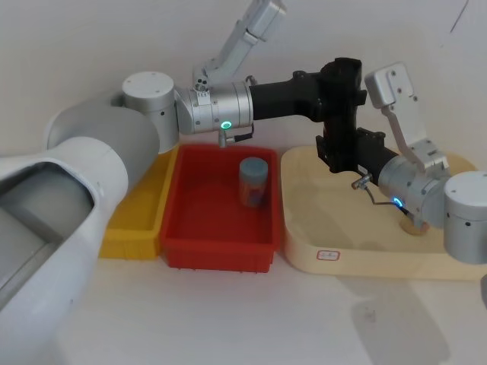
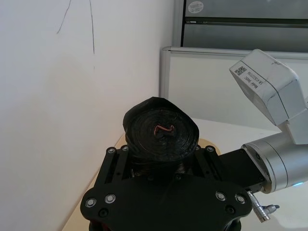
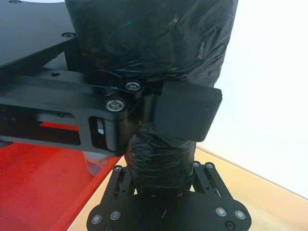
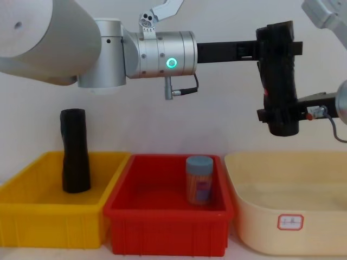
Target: Pick up the garbage bag with the one hand and transfer it to the other hand.
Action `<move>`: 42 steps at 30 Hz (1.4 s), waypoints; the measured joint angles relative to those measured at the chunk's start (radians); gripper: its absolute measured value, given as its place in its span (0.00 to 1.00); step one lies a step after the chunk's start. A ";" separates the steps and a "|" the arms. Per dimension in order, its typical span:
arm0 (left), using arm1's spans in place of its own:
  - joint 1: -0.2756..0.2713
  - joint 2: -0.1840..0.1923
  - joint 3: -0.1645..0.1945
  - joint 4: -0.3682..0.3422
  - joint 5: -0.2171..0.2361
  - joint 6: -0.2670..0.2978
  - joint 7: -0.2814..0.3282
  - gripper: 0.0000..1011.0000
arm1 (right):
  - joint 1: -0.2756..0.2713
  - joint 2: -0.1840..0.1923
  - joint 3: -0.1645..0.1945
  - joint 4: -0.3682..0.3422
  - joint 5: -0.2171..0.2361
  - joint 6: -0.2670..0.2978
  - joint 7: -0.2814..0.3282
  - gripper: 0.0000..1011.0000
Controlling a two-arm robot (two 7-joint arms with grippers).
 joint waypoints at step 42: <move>0.000 0.000 0.000 0.000 0.000 0.000 -0.001 0.99 | -0.007 -0.005 0.158 0.164 0.096 -0.005 0.012 0.45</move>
